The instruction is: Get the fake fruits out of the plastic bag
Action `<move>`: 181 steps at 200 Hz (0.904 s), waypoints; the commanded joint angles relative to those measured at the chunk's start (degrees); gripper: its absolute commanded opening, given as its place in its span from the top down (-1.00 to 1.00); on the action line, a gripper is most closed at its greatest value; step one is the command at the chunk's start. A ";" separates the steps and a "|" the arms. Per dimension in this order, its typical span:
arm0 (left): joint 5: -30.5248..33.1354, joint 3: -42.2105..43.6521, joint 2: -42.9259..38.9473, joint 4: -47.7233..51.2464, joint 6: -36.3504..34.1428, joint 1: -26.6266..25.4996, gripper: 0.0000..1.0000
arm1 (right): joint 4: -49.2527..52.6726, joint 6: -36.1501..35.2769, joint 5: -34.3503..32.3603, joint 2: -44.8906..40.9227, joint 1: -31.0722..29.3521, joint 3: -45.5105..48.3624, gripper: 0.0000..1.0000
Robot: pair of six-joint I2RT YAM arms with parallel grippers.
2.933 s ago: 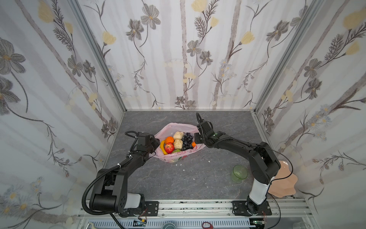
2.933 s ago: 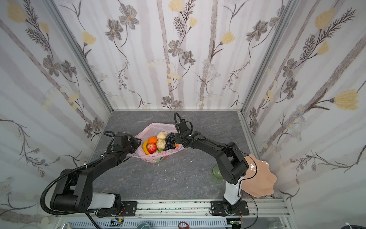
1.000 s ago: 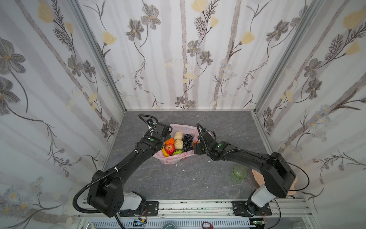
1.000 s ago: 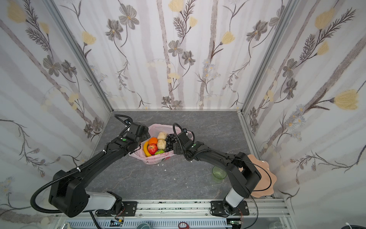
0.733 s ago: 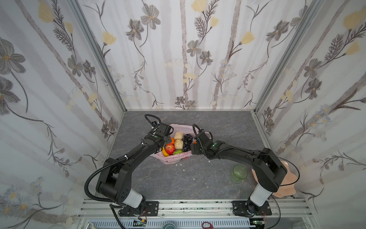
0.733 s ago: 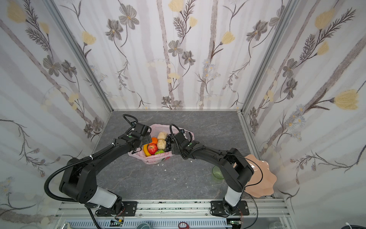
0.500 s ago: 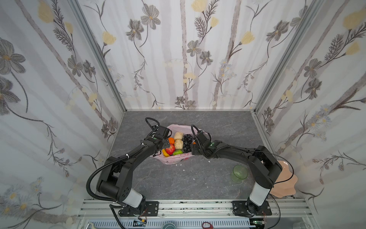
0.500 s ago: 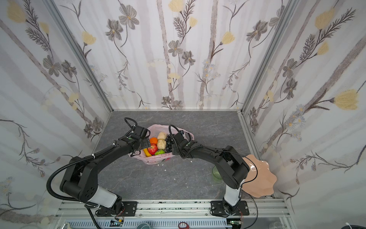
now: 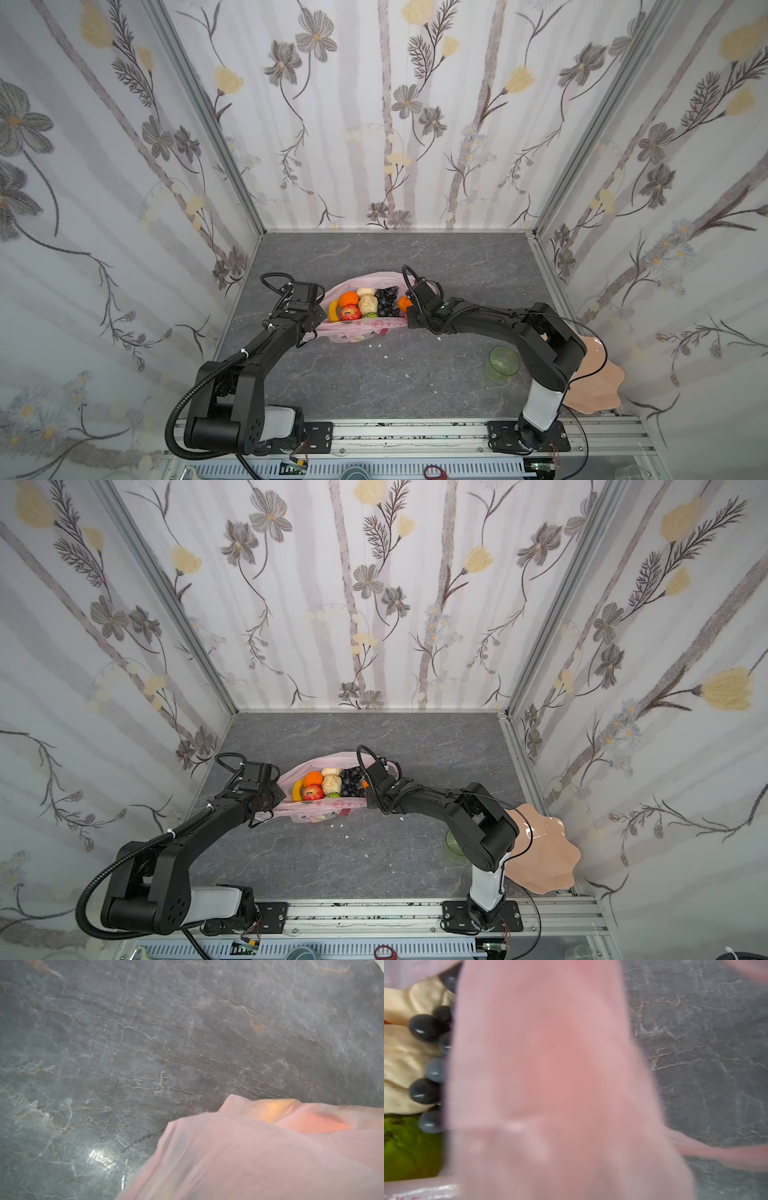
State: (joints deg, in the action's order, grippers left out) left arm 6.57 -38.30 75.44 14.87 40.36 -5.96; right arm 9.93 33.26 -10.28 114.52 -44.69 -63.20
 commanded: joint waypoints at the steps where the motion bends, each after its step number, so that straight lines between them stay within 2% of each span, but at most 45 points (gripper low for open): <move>1: -3.21 2.14 -3.06 -5.41 3.10 3.32 0.97 | -3.08 -1.56 0.31 2.19 0.04 -3.30 0.60; 33: -3.70 1.92 -7.23 -5.73 1.95 3.61 0.94 | -2.33 -2.89 3.78 7.10 -0.30 -12.30 0.63; 56: -3.46 3.05 -8.42 -5.64 1.96 0.47 0.91 | -0.24 -3.39 2.86 8.88 -0.58 -15.70 0.64; 102: 3.29 6.84 -8.15 -5.61 4.35 -10.13 0.91 | -0.94 -2.89 1.41 5.11 -0.66 -8.11 0.66; 138: 5.62 8.76 -7.85 -6.96 4.77 -11.97 0.89 | -1.73 -2.14 0.27 2.25 -0.84 -2.09 0.63; 162: 5.74 9.30 -9.16 -8.98 4.23 -11.91 0.88 | -0.60 -1.80 0.18 0.86 -0.84 -2.13 0.43; 175: 5.60 9.42 -9.32 -9.86 3.81 -11.89 0.88 | 0.14 -1.82 0.08 -0.47 -0.76 -2.54 0.20; 176: 5.58 9.49 -9.33 -9.95 3.79 -11.89 0.88 | 0.27 -1.84 0.09 -0.69 -0.75 -2.58 0.12; 181: 5.46 9.64 -9.31 -10.40 3.64 -11.96 0.88 | 0.81 -1.87 0.09 -1.40 -0.69 -2.67 0.00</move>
State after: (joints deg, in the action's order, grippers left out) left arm 10.52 -29.19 66.50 8.05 44.38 -17.85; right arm 10.24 31.03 -8.97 115.61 -45.52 -65.19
